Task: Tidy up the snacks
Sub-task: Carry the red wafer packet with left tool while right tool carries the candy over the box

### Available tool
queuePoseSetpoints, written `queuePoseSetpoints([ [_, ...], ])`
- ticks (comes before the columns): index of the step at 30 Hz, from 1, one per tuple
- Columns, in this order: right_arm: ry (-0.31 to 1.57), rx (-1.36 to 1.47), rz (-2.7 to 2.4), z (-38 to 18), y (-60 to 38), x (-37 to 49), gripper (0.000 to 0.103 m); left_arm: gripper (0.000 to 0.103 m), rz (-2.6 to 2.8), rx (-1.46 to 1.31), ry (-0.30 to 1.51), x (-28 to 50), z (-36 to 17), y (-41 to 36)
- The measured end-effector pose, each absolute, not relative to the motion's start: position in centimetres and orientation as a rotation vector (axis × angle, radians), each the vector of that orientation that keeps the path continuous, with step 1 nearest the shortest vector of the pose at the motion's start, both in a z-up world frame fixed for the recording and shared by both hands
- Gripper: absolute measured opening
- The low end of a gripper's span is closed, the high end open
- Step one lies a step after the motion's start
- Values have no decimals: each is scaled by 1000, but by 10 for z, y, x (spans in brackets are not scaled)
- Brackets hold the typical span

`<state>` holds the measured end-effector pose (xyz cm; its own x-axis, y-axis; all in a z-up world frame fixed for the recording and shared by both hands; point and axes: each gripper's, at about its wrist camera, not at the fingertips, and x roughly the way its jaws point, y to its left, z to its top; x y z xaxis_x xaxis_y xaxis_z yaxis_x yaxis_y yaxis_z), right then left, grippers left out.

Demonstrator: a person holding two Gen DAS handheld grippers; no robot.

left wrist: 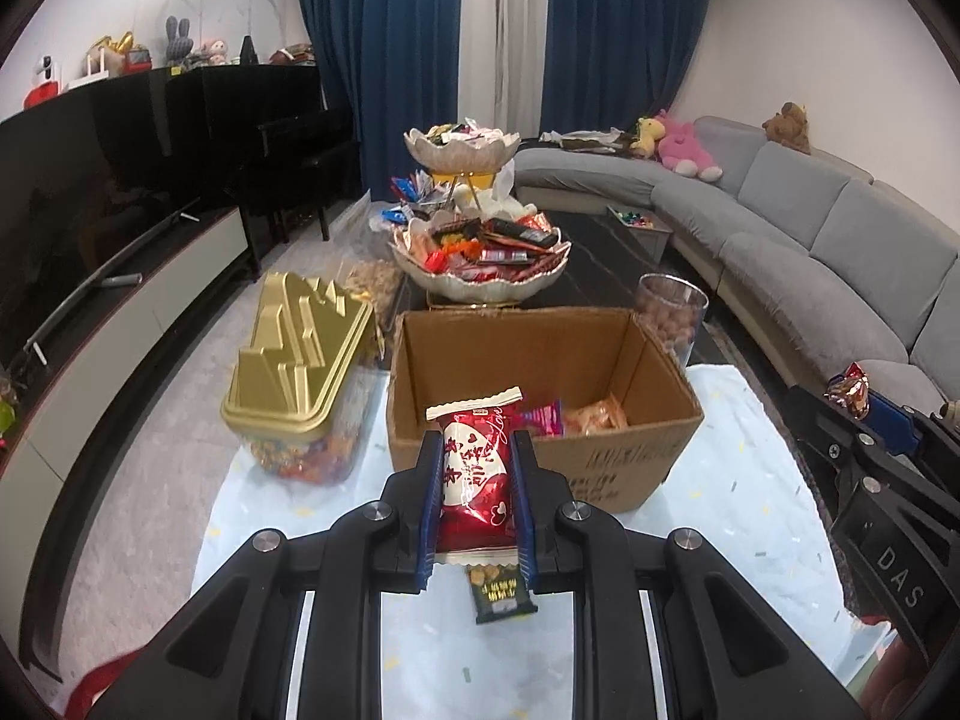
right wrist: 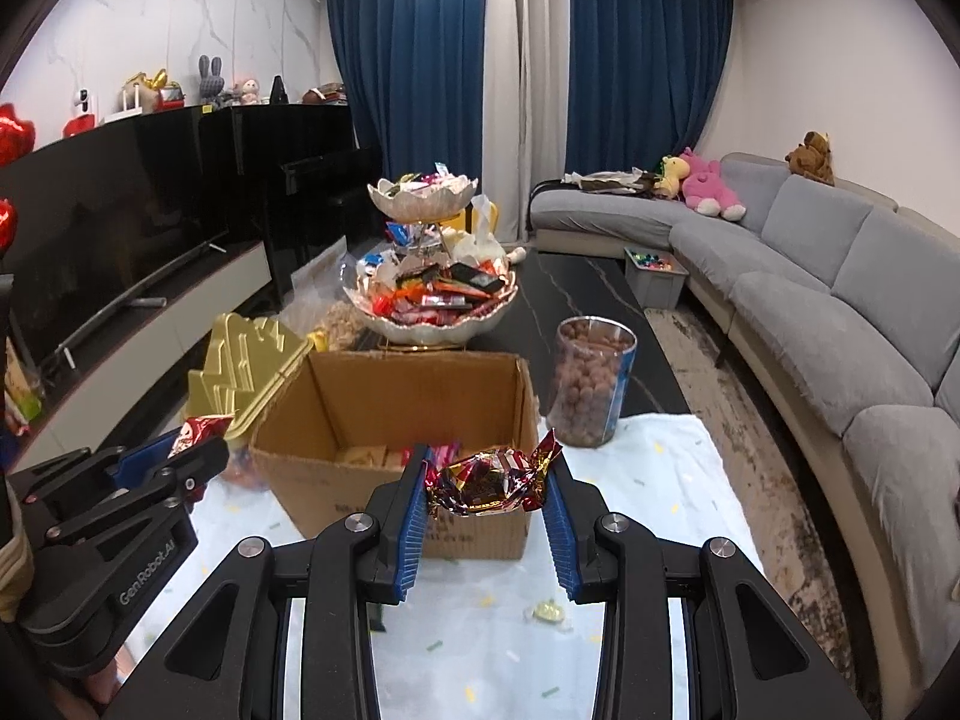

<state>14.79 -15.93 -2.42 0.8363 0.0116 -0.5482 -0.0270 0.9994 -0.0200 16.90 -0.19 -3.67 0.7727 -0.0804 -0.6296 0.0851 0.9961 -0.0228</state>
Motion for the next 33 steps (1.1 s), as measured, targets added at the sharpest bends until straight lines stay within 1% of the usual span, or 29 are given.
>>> queuePoseSetpoints([
  [22, 563, -48, 40, -7, -139, 213, 36, 22, -92, 6, 705, 238, -30, 9],
  [27, 579, -58, 35, -14, -137, 229, 36, 22, -93, 23, 709, 256, -31, 6],
  [33, 606, -67, 27, -25, -138, 249, 36, 22, -92, 28, 744, 276, -45, 4],
])
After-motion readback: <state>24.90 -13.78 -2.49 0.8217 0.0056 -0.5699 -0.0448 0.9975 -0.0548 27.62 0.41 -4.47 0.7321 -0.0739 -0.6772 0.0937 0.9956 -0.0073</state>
